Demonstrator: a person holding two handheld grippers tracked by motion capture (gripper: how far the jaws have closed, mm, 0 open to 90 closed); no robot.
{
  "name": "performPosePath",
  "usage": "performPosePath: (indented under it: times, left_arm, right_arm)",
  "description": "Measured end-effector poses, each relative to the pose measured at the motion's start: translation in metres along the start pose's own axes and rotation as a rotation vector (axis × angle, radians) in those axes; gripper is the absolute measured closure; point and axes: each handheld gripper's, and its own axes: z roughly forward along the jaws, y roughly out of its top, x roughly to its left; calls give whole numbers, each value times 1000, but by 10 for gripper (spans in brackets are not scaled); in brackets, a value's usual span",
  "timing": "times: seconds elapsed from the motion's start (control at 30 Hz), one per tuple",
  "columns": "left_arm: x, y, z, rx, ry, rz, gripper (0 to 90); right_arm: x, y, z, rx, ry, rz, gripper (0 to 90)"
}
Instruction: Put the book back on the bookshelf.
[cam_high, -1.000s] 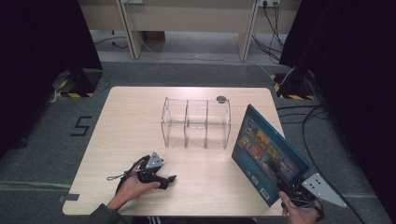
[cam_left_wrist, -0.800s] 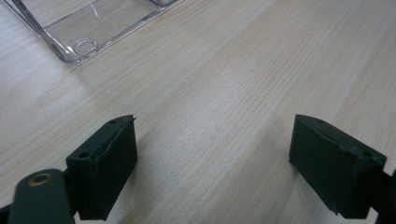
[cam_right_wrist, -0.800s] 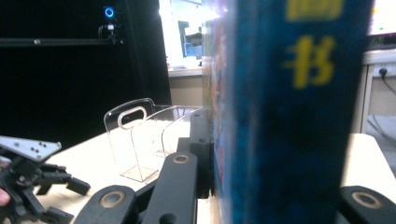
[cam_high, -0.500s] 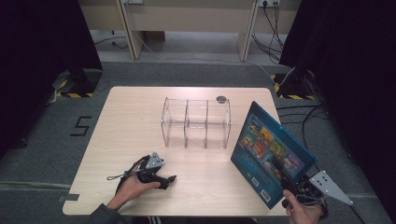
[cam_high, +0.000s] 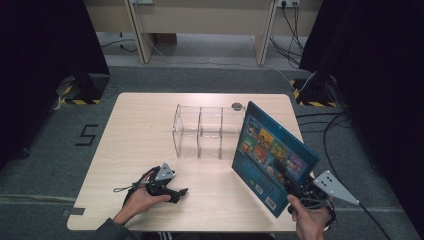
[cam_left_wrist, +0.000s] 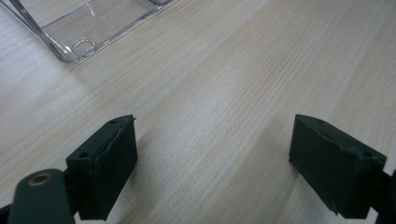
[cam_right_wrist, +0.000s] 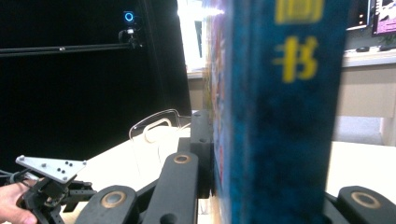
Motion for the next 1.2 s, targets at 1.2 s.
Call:
performPosePath:
  times: [1.2]
  left_arm:
    - [-1,0,0,4,2,-4,131]
  right_arm:
    - [1,9,94,-1,-90,-9,826]
